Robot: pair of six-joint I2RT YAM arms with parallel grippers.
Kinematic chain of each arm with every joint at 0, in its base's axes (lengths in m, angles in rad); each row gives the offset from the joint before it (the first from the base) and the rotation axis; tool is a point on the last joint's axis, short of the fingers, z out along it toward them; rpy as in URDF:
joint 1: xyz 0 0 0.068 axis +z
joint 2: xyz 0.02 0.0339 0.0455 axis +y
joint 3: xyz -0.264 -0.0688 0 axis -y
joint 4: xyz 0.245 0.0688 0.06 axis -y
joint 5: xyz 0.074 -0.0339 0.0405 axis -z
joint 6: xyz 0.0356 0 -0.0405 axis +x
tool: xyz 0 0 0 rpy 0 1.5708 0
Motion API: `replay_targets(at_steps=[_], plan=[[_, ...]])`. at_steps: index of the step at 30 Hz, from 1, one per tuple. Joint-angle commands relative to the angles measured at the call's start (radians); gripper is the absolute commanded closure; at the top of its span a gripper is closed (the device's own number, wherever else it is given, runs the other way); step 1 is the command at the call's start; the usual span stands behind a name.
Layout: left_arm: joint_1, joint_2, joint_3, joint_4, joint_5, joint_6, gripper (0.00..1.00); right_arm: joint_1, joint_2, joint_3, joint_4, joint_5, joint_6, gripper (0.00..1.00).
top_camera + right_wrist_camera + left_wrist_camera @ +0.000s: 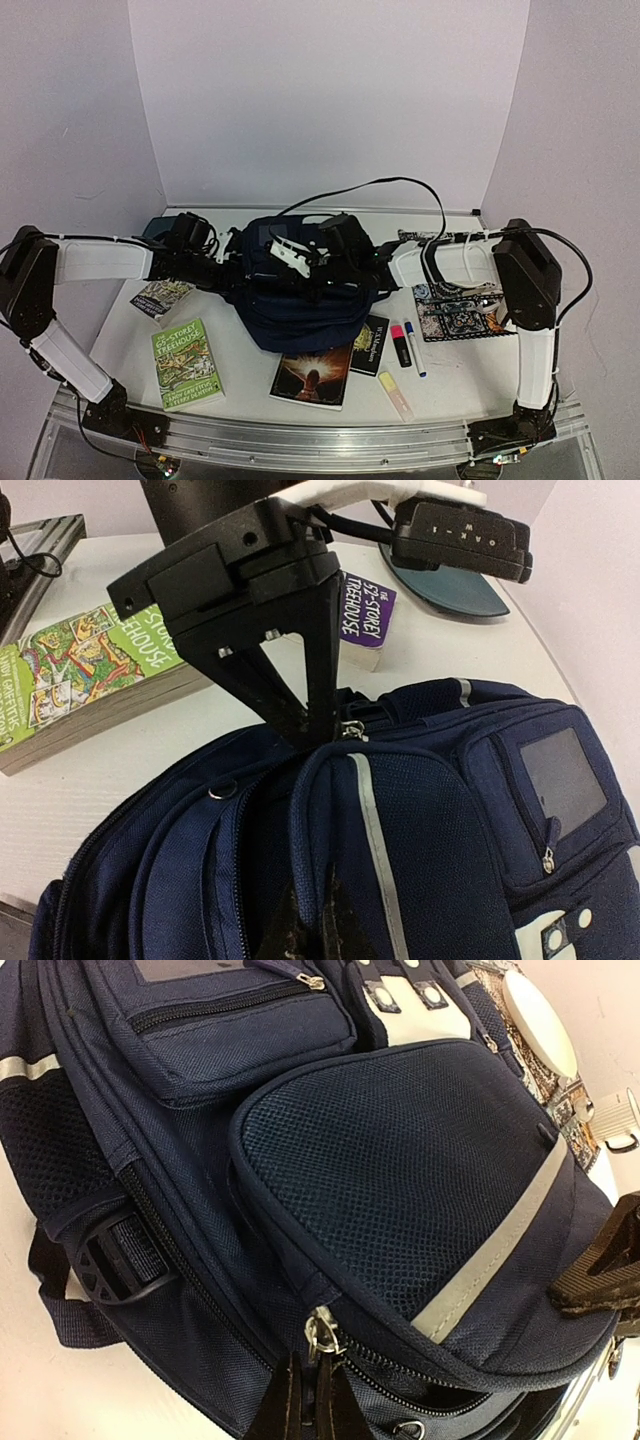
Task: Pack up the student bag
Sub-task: Pick up the second largest pocket of the student bag.
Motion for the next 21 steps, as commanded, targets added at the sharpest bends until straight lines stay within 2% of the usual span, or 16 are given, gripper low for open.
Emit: replay_targets(at_steps=[1,2,5,9,14,21], plan=[[0.091,0.017,-0.005,-0.005,-0.230,-0.017,0.96,-0.006,-0.077,0.017,-0.051,-0.059,-0.013,1.00],[0.091,-0.001,-0.014,0.010,-0.210,-0.003,0.91,-0.006,-0.073,0.022,-0.052,-0.057,-0.016,1.00],[0.089,-0.075,-0.046,0.057,-0.155,0.039,0.65,-0.006,-0.063,0.035,-0.053,-0.050,-0.032,1.00],[0.084,-0.172,-0.089,0.128,-0.066,0.089,0.45,-0.006,-0.058,0.055,-0.059,-0.046,-0.040,1.00],[0.036,-0.230,-0.111,0.174,-0.022,0.162,0.36,-0.006,-0.062,0.074,-0.068,-0.043,-0.088,1.00],[-0.071,-0.259,-0.122,0.252,-0.078,0.314,0.29,-0.007,-0.075,0.099,-0.074,-0.032,-0.182,1.00]])
